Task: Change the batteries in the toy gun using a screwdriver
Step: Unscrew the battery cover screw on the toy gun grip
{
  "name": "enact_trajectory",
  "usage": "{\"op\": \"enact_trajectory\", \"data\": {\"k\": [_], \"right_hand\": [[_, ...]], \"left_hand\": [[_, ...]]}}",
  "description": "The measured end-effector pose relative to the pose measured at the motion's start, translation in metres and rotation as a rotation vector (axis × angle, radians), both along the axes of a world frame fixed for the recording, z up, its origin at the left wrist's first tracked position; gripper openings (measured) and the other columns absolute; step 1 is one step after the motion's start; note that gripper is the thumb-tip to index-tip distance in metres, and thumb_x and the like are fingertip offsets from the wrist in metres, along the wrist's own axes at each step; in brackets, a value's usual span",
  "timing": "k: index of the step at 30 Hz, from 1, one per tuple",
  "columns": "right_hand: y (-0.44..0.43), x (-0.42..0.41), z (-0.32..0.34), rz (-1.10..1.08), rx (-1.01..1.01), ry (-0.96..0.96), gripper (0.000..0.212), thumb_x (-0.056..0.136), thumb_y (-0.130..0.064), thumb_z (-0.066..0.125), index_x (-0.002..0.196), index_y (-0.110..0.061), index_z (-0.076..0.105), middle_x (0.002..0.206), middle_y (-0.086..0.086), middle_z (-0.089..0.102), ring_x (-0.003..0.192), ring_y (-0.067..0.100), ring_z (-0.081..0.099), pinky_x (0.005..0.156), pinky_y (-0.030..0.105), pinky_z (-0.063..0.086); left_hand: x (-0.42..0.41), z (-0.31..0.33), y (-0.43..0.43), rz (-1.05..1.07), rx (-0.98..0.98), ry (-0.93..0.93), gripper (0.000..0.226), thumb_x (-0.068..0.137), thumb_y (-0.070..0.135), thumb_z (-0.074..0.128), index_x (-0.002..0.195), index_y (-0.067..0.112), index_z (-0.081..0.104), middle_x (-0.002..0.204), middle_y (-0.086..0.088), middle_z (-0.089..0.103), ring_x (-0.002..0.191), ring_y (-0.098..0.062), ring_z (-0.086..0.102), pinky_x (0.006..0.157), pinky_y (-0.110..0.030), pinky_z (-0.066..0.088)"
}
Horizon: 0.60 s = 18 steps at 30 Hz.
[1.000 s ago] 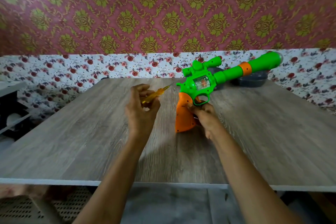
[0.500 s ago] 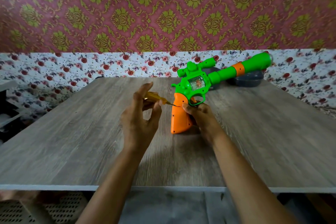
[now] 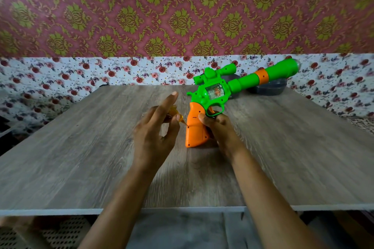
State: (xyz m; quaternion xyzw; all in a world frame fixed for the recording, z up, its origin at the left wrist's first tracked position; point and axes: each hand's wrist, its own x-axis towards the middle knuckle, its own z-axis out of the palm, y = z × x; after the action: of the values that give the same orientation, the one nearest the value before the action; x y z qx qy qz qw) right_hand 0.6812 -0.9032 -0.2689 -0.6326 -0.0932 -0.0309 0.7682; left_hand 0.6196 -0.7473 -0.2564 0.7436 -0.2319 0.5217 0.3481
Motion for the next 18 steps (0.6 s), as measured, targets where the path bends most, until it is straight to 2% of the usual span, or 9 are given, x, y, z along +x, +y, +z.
{"op": "enact_trajectory", "data": {"k": [5, 9, 12, 15, 18], "right_hand": [[0.0004, -0.0023, 0.0028, 0.007, 0.008, 0.0, 0.01, 0.09, -0.007, 0.055, 0.096, -0.01, 0.061, 0.078, 0.002, 0.063, 0.06, 0.002, 0.06, 0.055, 0.014, 0.052], [-0.0003, -0.0026, 0.0031, -0.003, -0.023, 0.005, 0.012, 0.089, -0.009, 0.056, 0.082, -0.015, 0.062, 0.077, 0.0, 0.063, 0.058, -0.001, 0.062, 0.055, 0.014, 0.052], [0.0, -0.0013, 0.0018, 0.0, -0.031, 0.0, 0.009, 0.089, -0.009, 0.056, 0.086, -0.015, 0.062, 0.08, 0.001, 0.064, 0.067, 0.007, 0.061, 0.06, 0.016, 0.053], [-0.0002, -0.0009, 0.0015, 0.01, -0.021, -0.009, 0.009, 0.089, -0.009, 0.056, 0.094, -0.014, 0.063, 0.083, 0.002, 0.065, 0.066, 0.004, 0.062, 0.062, 0.017, 0.054], [-0.0007, -0.0012, 0.0013, 0.023, -0.023, -0.009, 0.009, 0.089, -0.01, 0.057, 0.09, -0.015, 0.063, 0.083, 0.0, 0.066, 0.065, 0.001, 0.064, 0.06, 0.017, 0.055]], "left_hand": [[0.0017, -0.0017, 0.0002, 0.017, 0.048, -0.003, 0.044, 0.088, 0.018, 0.056, 0.13, 0.02, 0.044, 0.091, -0.007, 0.068, 0.085, -0.004, 0.061, 0.065, -0.034, 0.055], [0.0022, -0.0016, 0.0, 0.013, 0.056, -0.002, 0.043, 0.088, 0.017, 0.055, 0.13, 0.02, 0.045, 0.092, -0.009, 0.068, 0.085, -0.005, 0.06, 0.062, -0.035, 0.058], [0.0021, -0.0018, -0.0007, 0.006, 0.059, -0.013, 0.042, 0.088, 0.016, 0.054, 0.129, 0.019, 0.045, 0.097, -0.007, 0.063, 0.084, 0.0, 0.057, 0.063, -0.035, 0.056], [0.002, -0.0021, -0.0006, 0.003, 0.06, -0.032, 0.042, 0.09, 0.016, 0.052, 0.131, 0.017, 0.044, 0.104, 0.003, 0.051, 0.085, 0.004, 0.052, 0.066, -0.031, 0.053], [0.0018, -0.0026, -0.0003, 0.036, 0.06, -0.069, 0.04, 0.093, 0.012, 0.044, 0.133, 0.012, 0.044, 0.107, 0.0, 0.046, 0.085, -0.003, 0.049, 0.067, -0.015, 0.042]]}}
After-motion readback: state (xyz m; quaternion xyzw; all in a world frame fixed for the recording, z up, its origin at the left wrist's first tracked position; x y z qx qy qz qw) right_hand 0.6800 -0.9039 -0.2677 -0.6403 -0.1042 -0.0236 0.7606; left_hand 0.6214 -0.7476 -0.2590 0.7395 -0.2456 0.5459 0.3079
